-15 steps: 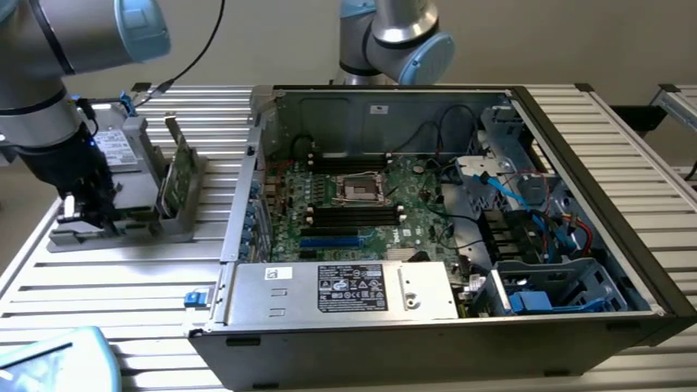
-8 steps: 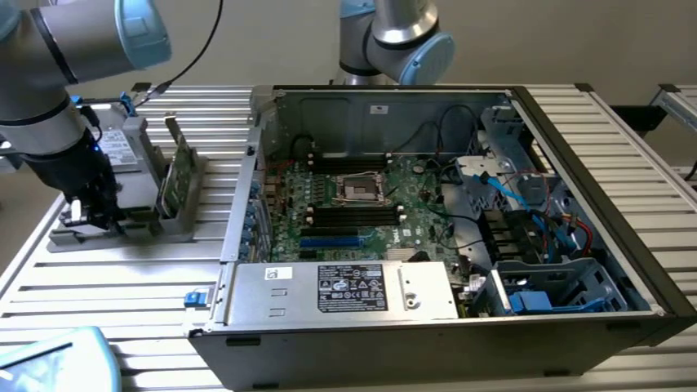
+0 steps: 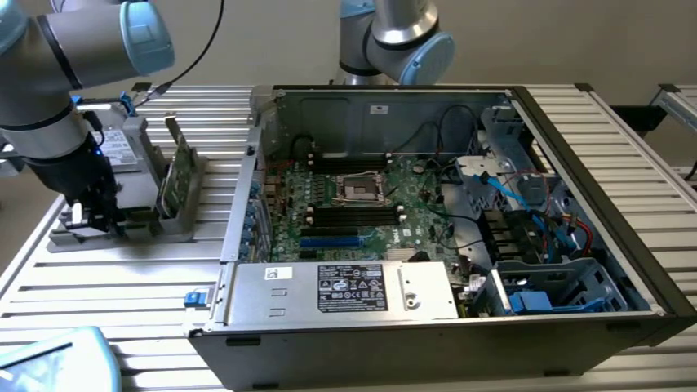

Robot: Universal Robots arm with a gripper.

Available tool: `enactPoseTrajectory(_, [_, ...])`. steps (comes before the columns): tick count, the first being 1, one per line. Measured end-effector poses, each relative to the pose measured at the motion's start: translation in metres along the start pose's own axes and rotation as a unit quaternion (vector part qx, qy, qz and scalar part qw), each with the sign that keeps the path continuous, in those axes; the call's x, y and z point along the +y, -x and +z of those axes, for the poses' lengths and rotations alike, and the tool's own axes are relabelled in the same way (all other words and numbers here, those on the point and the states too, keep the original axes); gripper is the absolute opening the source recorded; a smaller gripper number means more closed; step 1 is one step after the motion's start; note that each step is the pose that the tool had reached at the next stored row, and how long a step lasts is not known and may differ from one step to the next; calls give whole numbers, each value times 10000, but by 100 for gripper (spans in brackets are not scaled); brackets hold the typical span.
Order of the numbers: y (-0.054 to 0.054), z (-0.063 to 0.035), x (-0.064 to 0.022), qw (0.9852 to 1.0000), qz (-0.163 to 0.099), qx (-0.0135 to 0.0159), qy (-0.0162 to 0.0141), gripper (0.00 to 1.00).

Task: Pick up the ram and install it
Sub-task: 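Pick up the ram and move it above insertion slot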

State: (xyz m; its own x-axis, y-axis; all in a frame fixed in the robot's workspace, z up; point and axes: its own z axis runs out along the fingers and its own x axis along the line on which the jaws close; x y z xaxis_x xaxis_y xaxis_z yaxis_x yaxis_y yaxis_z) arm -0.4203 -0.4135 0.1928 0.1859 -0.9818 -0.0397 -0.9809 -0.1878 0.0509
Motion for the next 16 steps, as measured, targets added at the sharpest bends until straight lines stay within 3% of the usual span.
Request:
enactPoseTrajectory(1, [0, 0, 0, 10000, 6, -7, 39, 37])
enactPoseTrajectory(2, [1, 0, 1, 10000, 9, -9, 52, 37])
enactPoseTrajectory(16, [-1, 1, -8, 10000, 16, -3, 52, 35])
